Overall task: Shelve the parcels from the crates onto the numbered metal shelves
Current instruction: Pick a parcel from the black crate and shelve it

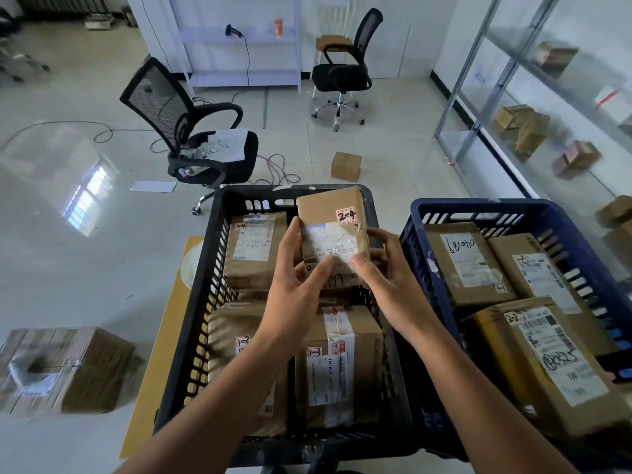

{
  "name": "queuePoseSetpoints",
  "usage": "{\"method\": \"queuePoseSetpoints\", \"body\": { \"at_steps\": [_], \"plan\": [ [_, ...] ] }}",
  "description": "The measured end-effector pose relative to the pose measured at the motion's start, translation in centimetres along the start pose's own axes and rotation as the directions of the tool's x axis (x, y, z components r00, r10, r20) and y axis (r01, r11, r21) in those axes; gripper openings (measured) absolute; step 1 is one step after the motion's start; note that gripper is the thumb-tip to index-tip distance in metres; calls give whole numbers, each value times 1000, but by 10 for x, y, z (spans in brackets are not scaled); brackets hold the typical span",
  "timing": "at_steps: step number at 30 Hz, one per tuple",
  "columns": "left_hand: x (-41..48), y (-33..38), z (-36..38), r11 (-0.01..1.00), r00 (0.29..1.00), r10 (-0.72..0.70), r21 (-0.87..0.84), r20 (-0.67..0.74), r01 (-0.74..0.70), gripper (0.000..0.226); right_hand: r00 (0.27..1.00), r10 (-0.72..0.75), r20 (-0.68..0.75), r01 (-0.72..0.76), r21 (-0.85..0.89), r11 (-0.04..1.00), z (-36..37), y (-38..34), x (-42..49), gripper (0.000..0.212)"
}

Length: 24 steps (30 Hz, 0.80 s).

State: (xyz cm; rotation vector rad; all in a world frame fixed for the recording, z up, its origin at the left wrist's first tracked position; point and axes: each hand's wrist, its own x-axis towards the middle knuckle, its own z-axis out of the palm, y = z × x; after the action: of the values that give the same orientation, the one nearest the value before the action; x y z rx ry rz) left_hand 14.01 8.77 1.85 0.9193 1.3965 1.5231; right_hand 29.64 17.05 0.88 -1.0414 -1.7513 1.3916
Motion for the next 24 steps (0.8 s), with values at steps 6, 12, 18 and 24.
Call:
{"method": "queuePoseSetpoints", "body": {
  "at_steps": [6,12,18,24],
  "plan": [
    [6,3,-4,974,996,72,211,54,-82,73,999,-39,-15,38,-46,998,-4,2,8,73],
    [13,2,-5,932,989,103,337,110,-135,72,994,-94,-50,90,-73,993,-5,3,6,79],
    [13,17,-11,916,960,116,345,254,-202,56,965,-90,-244,83,-40,996,-4,-9,-29,76],
    [0,16,-13,812,902,71,501,425,-300,55,859,-8,-512,-15,-41,999,1,-21,-98,75]
  ]
}}
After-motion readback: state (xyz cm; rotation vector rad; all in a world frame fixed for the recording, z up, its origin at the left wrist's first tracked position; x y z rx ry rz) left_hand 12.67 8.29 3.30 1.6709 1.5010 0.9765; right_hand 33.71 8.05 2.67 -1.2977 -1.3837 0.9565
